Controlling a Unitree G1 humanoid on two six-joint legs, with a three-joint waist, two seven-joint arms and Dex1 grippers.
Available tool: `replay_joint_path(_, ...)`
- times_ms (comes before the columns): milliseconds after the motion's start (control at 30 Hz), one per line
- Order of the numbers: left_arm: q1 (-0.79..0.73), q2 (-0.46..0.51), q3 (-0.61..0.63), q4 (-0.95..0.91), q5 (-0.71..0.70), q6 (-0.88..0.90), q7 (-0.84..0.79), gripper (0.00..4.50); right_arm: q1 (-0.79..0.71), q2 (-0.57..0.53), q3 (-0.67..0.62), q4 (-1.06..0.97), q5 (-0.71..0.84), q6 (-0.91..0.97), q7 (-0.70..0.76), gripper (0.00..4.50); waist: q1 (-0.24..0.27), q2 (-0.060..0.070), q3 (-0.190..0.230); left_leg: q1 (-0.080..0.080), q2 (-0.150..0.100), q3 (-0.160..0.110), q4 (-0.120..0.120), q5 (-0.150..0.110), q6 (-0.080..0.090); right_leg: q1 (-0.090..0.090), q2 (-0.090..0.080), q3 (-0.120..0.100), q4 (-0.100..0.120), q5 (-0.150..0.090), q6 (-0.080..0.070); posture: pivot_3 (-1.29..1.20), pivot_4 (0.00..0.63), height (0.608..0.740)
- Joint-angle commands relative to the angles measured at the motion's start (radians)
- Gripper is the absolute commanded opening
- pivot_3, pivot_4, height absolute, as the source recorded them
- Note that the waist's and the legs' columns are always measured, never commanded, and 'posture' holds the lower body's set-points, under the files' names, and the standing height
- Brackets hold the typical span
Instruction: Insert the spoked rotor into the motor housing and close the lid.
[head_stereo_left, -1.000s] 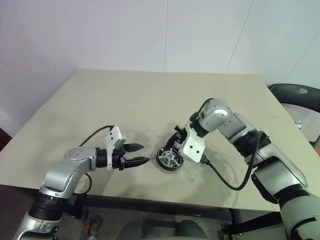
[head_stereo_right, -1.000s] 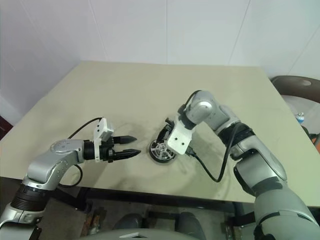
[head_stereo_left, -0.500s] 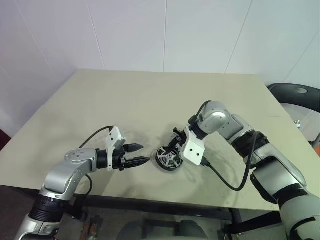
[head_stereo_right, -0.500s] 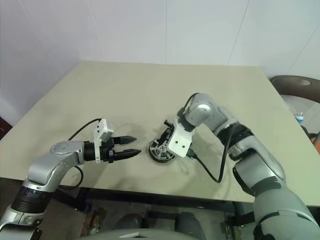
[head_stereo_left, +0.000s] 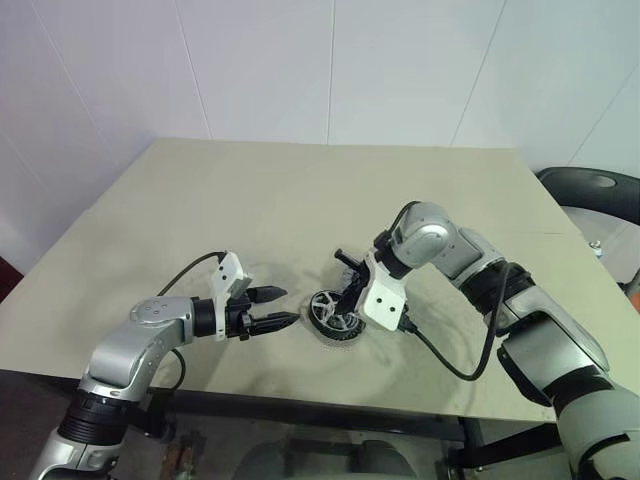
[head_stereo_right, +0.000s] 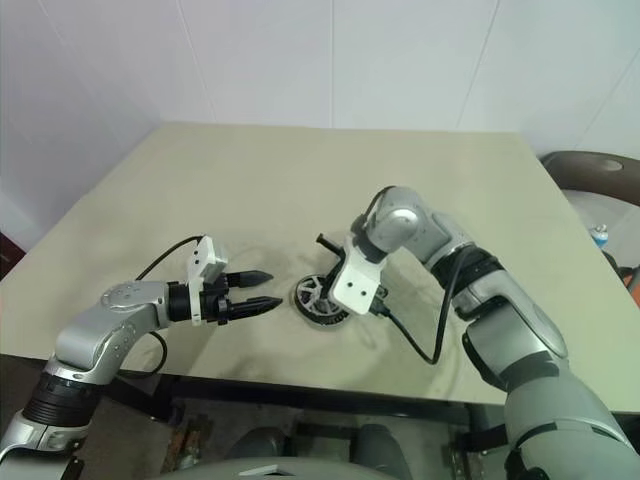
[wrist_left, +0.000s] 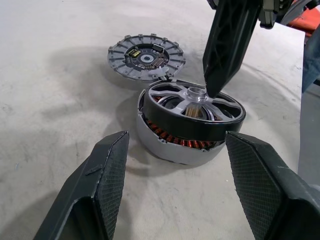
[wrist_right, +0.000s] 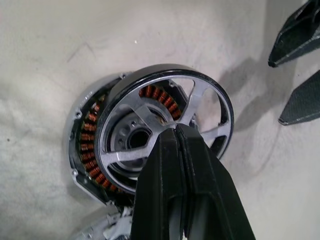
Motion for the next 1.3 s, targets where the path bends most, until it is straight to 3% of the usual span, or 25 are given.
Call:
replay_joint_path(33, -0.015, -0.006, 0.026, -0.014, -0.013, -0.012, 0.002, 3.25, -0.04, -0.01, -0.011, -0.001, 0.006, 0.016, 0.009, 0.02, 0.0, 0.0, 0.0, 0.0, 0.0, 0.0, 0.0, 0.0, 0.0, 0.0, 0.0, 0.0, 0.0, 0.0, 0.0, 0.0, 0.0, 0.74)
replay_joint_path(233, -0.01, -0.012, 0.024, -0.014, -0.008, -0.013, 0.007, 3.25, -0.027, -0.056, -0.009, -0.095, 0.101, 0.139, 0.115, 0.02, 0.001, 0.0, 0.0, 0.0, 0.0, 0.0, 0.0, 0.0, 0.0, 0.0, 0.0, 0.0, 0.0, 0.0, 0.0, 0.0, 0.0, 0.74)
replay_joint_path(400, -0.01, -0.016, 0.023, -0.012, -0.006, -0.013, 0.008, 3.25, -0.007, -0.089, 0.035, -0.2, 0.179, 0.271, 0.119, 0.02, 0.0, 0.0, 0.0, 0.0, 0.0, 0.0, 0.0, 0.0, 0.0, 0.0, 0.0, 0.0, 0.0, 0.0, 0.0, 0.0, 0.0, 0.74)
replay_joint_path(567, -0.017, -0.014, 0.025, -0.007, -0.007, -0.008, 0.007, 3.25, -0.023, -0.106, 0.057, -0.362, 0.395, 0.68, 0.119, 0.02, 0.002, 0.0, 0.0, -0.001, 0.0, 0.0, 0.0, 0.0, 0.0, -0.001, 0.0, 0.0, 0.0, 0.0, 0.0, 0.0, 0.0, 0.74)
replay_joint_path(733, -0.016, -0.015, 0.026, -0.009, -0.009, -0.007, 0.009, 3.25, -0.029, -0.031, -0.015, -0.35, 0.381, 0.762, 0.117, 0.02, 0.002, 0.0, 0.0, 0.0, 0.0, 0.0, 0.0, 0.0, 0.0, 0.0, -0.001, 0.0, 0.0, 0.0, -0.001, 0.0, 0.0, 0.74)
replay_joint_path(967, -0.014, -0.017, 0.028, -0.017, -0.014, -0.003, 0.017, 3.25, 0.041, 0.019, -0.013, -0.303, 0.26, 0.683, 0.078, 0.02, 0.002, 0.0, 0.0, -0.001, 0.0, 0.0, 0.0, 0.0, 0.0, -0.001, -0.001, 0.0, -0.001, 0.0, 0.0, 0.0, 0.0, 0.74)
replay_joint_path(1300, -0.006, -0.013, 0.031, -0.021, -0.017, 0.002, 0.022, 3.25, 0.098, 0.083, -0.023, -0.33, 0.218, 0.834, 0.03, 0.02, 0.002, 0.0, 0.0, -0.001, 0.0, 0.0, 0.0, 0.0, 0.0, -0.001, -0.001, 0.0, 0.0, 0.0, 0.0, 0.0, 0.0, 0.74)
